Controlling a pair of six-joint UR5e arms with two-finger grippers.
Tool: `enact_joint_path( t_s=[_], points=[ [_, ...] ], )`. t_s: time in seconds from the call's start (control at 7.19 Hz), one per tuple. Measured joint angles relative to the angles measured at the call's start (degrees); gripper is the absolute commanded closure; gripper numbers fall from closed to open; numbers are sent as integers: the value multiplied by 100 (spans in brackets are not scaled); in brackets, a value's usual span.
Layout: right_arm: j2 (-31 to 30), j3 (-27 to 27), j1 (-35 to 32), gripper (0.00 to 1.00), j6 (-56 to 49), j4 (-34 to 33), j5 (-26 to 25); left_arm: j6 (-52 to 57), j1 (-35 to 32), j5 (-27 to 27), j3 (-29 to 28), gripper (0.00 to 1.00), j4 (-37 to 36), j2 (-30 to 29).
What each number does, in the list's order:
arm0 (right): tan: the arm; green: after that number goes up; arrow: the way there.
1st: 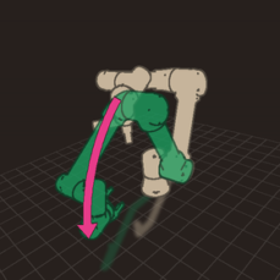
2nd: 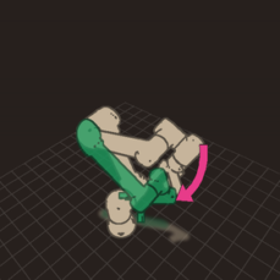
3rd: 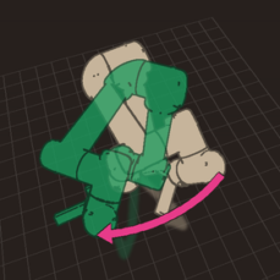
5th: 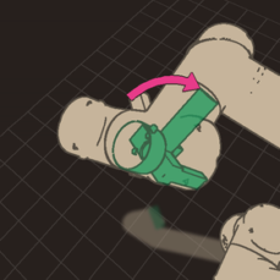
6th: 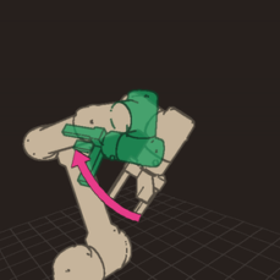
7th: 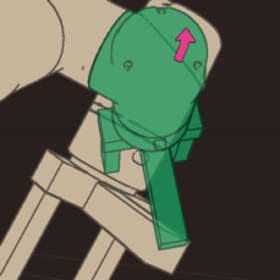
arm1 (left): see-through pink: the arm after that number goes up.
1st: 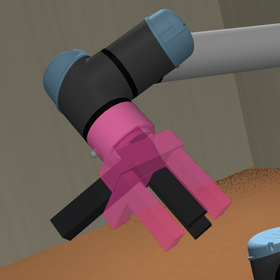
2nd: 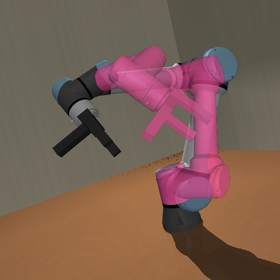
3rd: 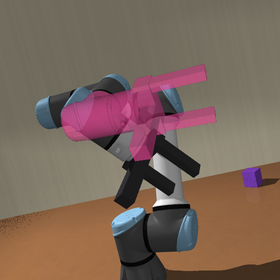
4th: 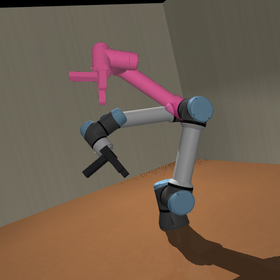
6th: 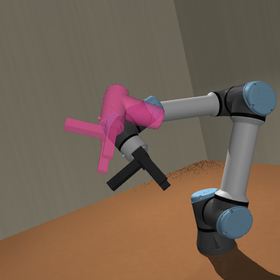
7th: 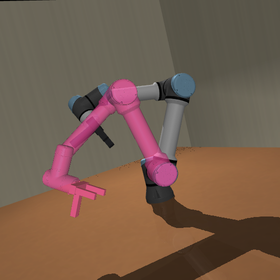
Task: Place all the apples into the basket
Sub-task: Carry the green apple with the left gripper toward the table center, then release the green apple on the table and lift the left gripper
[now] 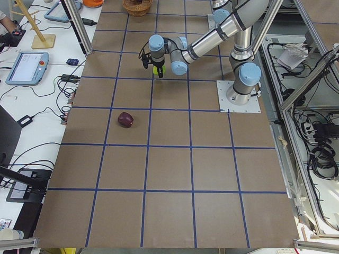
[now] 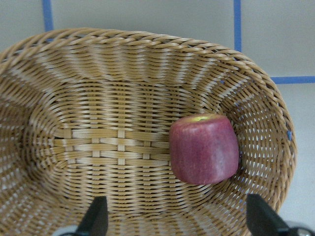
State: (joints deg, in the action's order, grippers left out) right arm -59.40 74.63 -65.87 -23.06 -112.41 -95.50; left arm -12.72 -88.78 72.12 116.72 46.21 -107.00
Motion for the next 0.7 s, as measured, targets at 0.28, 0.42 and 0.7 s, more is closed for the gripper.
enact_joint_path(
  t_s=[0.28,0.42,0.7],
  points=[
    [-252,9,-337,0,469,559,441,-1470,-756,-353,-227,48,-716,-429],
    [-335,13,-462,0,675,818,754,-1903,-959,-538,-415,38,-818,-658],
    [-382,25,-768,0,926,1027,1019,-2565,-1195,-740,-816,0,-857,-1024]
  ],
)
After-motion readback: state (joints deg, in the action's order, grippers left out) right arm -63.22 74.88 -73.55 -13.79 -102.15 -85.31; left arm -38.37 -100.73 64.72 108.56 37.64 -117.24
